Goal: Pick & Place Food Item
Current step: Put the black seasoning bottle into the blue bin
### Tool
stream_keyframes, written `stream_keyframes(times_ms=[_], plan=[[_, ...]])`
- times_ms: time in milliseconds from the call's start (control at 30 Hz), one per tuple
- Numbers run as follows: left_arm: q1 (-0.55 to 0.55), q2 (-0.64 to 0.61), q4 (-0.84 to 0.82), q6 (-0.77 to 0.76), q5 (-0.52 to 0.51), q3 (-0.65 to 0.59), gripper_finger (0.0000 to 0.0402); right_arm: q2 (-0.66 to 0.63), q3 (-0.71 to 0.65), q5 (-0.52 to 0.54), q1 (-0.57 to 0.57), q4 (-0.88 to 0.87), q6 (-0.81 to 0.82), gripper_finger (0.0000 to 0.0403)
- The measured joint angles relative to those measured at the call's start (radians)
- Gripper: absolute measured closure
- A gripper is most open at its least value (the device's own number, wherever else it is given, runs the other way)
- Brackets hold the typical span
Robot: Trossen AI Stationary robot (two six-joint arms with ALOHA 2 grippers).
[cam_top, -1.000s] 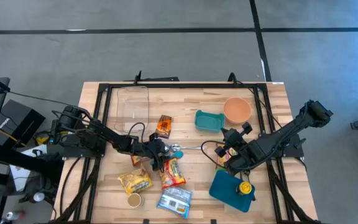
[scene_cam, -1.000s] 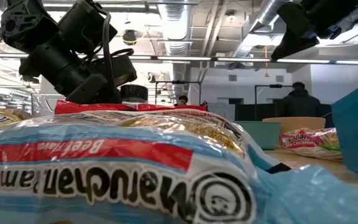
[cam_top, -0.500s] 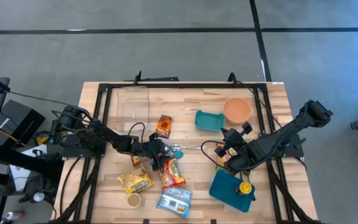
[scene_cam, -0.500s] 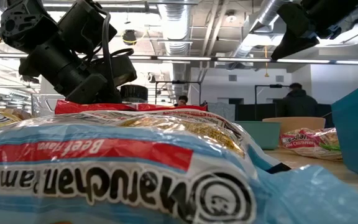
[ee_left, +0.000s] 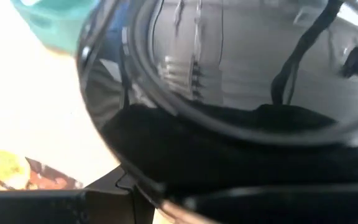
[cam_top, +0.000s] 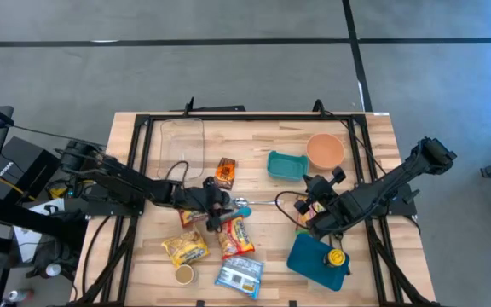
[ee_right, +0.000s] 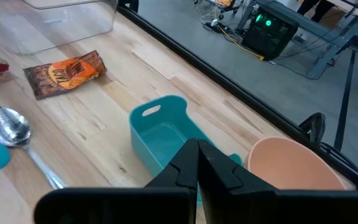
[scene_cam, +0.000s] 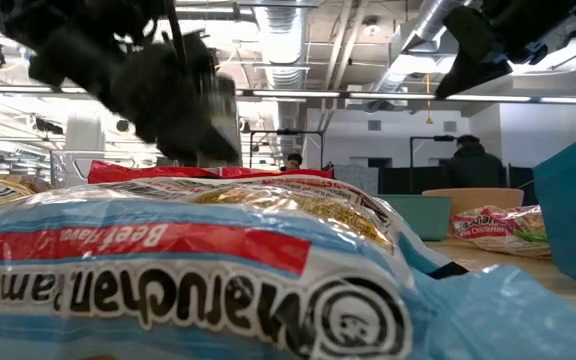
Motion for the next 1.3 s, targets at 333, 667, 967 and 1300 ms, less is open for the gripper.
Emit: stream_keyframes(times_ms=[333, 667, 967, 1300], plan=[[0.020, -0.212, -0.012, 0.116, 0.050, 0.001, 0.0224, 0.000, 0.000, -0.021, -0.040, 0.127, -0.174, 0.0403], [0.112, -0.229, -0.014, 0.172, 0.049, 0.045, 0.0225, 0.000, 0.000, -0.025, -0.084, 0.235, -0.321, 0.0403], [0.168, -0.229, -0.061, 0.174, 0.152, 0.058, 0.0225, 0.002, 0.000, -0.261, -0.135, 0.450, -0.613, 0.0403], [0.167, -0.229, -0.128, 0.167, 0.154, 0.058, 0.0225, 0.002, 0.000, -0.918, -0.246, 0.775, -0.997, 0.0403]])
